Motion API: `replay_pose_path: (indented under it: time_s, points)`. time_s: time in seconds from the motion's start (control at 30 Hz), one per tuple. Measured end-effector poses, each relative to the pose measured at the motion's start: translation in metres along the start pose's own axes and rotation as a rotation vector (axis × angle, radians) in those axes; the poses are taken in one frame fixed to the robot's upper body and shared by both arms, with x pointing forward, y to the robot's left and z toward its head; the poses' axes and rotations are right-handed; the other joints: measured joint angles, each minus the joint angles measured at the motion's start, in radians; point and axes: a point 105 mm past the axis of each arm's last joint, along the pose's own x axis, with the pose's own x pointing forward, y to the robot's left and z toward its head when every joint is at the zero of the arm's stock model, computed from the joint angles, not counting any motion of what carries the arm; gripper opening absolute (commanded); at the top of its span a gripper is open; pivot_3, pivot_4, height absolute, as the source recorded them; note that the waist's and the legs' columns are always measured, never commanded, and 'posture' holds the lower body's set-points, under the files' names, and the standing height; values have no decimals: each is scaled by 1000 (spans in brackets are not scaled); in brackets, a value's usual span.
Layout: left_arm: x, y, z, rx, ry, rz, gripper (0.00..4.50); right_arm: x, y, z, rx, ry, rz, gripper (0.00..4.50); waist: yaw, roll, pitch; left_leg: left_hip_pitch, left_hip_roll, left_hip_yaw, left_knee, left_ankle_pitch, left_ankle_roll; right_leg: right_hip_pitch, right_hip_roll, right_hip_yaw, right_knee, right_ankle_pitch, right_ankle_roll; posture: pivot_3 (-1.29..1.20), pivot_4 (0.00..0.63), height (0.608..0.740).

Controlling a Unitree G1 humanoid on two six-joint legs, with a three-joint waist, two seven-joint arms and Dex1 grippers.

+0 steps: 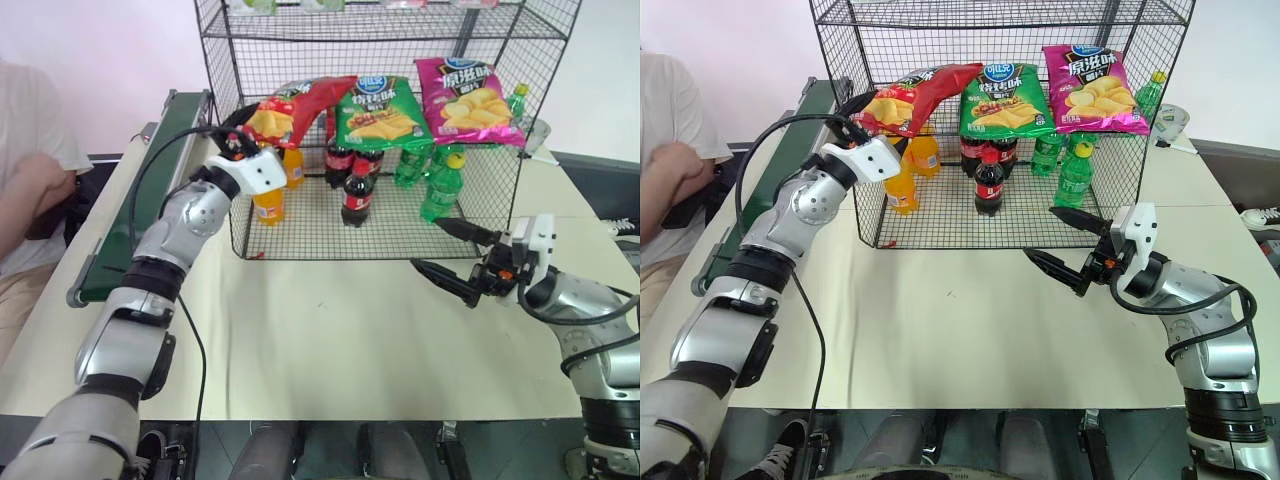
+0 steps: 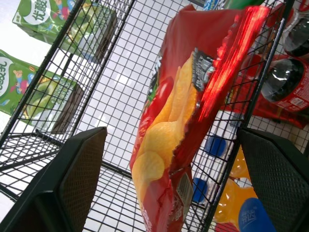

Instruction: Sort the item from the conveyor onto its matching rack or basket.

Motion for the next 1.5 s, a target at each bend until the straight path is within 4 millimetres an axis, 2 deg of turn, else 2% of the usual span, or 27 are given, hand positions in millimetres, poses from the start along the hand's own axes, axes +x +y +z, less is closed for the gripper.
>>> replay_pose_path:
  time_s: [0.23,0.47,0.63,0.87,1.17,1.27,1.37,1.5]
  points:
    - [3,2,2,-5,-10,16,48,0,0,0,0,-1,-3,4500,-3,0,0,0,0,0,0,0,0,-1,0,0,0,0,0,0,150,740]
    - [3,3,2,-2,-5,20,12,0,-1,0,1,-2,-11,4500,-3,0,0,0,0,0,0,0,0,-1,0,0,0,0,0,0,150,740]
    - [-1,12,-4,65,74,78,12,1,-1,0,1,-3,-11,4500,-5,0,0,0,0,0,0,0,0,-1,0,0,0,0,0,0,150,740]
    - [-11,17,7,94,145,139,12,1,-1,0,0,-3,-11,4500,-8,0,0,-1,0,0,0,0,0,-1,0,1,1,0,0,0,150,740]
    - [12,16,7,18,251,215,12,6,-1,3,-14,-11,5,4500,0,0,0,-1,0,0,1,0,0,-1,0,0,1,0,0,0,150,740]
    - [18,11,7,14,255,208,12,6,-2,4,-22,-14,9,4500,-2,0,0,-1,0,0,0,0,0,-1,0,0,1,0,0,0,150,740]
    - [26,-8,10,-12,253,172,12,1,-7,7,-50,-17,-12,4500,1,0,0,-1,-1,0,1,0,0,-1,0,0,1,0,0,0,150,740]
    - [31,-28,15,-44,251,140,12,-13,-20,22,-106,-33,-64,4500,0,-1,0,-1,-3,0,1,0,0,-1,-2,0,1,0,1,0,150,740]
